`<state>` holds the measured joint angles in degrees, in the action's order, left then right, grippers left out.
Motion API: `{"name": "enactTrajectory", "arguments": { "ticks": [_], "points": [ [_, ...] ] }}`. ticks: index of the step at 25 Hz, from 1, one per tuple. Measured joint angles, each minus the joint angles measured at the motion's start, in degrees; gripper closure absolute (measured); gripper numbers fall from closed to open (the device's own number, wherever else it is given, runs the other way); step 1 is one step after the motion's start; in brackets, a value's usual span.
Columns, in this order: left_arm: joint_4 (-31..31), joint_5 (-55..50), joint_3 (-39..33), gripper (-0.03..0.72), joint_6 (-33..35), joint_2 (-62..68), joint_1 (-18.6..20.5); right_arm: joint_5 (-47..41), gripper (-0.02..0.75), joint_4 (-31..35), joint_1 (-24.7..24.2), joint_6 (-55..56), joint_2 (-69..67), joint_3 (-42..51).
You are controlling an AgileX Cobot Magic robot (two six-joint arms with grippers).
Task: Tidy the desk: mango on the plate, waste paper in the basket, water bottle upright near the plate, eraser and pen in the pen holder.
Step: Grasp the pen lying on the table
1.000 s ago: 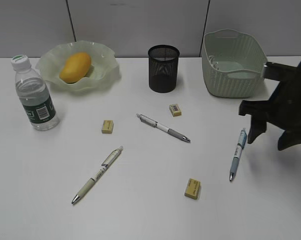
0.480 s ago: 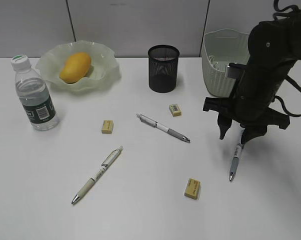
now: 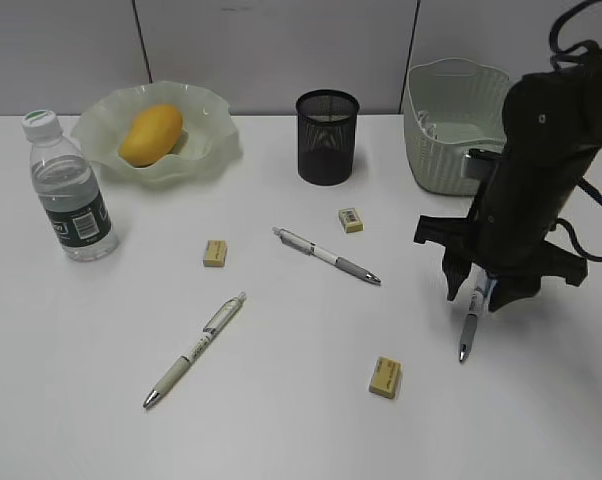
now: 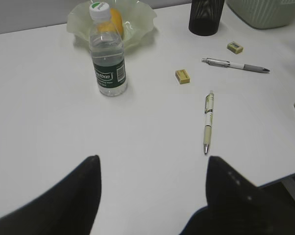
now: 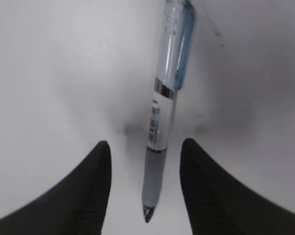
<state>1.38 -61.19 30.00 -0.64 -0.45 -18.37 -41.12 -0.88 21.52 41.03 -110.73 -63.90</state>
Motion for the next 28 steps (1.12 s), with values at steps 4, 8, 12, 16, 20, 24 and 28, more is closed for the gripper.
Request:
{"name": "enactTrajectory", "arguments": {
  "ticks": [4,8,12,16,20,24,28],
  "points": [
    [0.0,0.0,0.0,0.183,0.0,0.0,0.0,3.62,0.363,0.0,-1.01,1.25,0.0,2.8],
    [0.0,0.0,0.0,0.183,0.0,0.0,0.0,6.16,0.363,0.0,-3.31,1.4,0.0,2.92],
    [0.0,0.0,0.0,0.183,0.0,0.0,0.0,7.12,0.363,0.38,-4.73,-0.12,-0.76,2.92],
    [0.0,0.0,0.0,0.183,0.0,0.0,0.0,8.48,0.363,3.65,-4.78,-3.62,-2.69,2.98],
    [0.0,0.0,0.0,0.183,0.0,0.0,0.0,8.88,0.391,5.38,-4.78,-4.53,-3.57,2.98],
    [0.0,0.0,0.0,0.185,0.0,0.0,0.0,8.83,0.491,5.62,-4.78,-4.83,-3.95,2.86],
    [0.0,0.0,0.0,0.186,0.0,0.0,0.0,8.83,0.625,5.66,-4.78,-5.89,-4.01,2.86]
  ]
}}
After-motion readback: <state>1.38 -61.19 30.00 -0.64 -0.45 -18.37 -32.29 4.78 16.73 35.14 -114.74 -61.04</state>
